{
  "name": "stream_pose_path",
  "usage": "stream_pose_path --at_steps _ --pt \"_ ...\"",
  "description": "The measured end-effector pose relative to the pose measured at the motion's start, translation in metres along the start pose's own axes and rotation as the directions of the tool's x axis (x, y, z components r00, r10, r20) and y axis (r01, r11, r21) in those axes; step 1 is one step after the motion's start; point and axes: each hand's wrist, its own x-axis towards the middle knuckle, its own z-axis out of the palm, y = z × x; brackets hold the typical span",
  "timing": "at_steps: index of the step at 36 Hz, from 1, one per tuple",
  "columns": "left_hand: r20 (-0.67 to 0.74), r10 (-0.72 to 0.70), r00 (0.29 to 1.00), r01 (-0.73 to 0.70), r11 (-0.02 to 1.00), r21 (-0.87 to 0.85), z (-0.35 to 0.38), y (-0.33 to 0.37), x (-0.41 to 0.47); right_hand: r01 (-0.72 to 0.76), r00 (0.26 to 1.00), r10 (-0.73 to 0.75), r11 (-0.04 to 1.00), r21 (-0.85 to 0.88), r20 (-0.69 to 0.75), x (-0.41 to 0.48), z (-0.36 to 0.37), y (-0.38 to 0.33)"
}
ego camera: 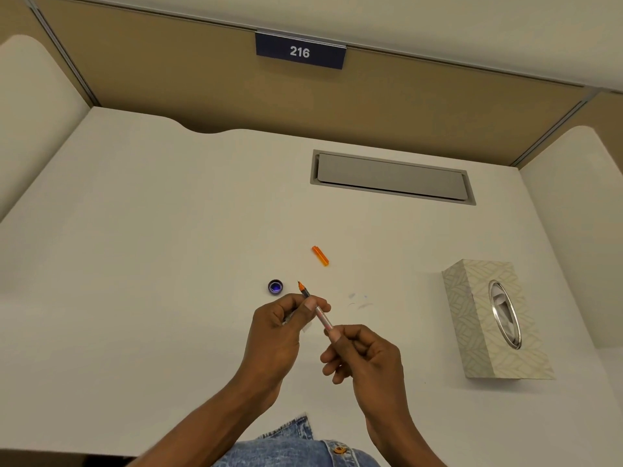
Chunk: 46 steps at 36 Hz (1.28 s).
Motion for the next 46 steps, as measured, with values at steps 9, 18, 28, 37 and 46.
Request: stream_pose_path --at_steps 9,18,28,37,46 --pt "-0.001 -0.014 1.0 0.014 1.0 0.021 0.0003 -0.0014 0.0021 -0.014 1.0 0.014 1.0 -0.003 -0.026 0.0001 0.0026 0.0004" --pt "0.005 -0.015 1.0 0.015 1.0 -0.009 -0.0005 0.0009 -0.0001 -0.02 1.0 0.02 1.0 -0.014 -0.024 0.0013 0.0025 0.0033" --pt "0.0 -0.018 1.0 0.018 1.0 0.021 -0.0004 -0.0001 0.0005 -0.018 0.999 0.018 1.0 0.012 -0.033 -0.0012 0.0037 0.001" --pt "0.01 -0.012 1.0 0.011 1.0 0.005 -0.0004 0.0028 -0.002 -0.017 0.999 0.017 1.0 -0.002 -0.03 -0.0023 0.0034 0.0024" --pt "0.005 -0.018 1.0 0.018 1.0 0.014 0.0001 0.002 -0.0012 -0.026 0.999 0.026 0.999 0.031 -0.019 -0.0045 0.0049 0.0016"
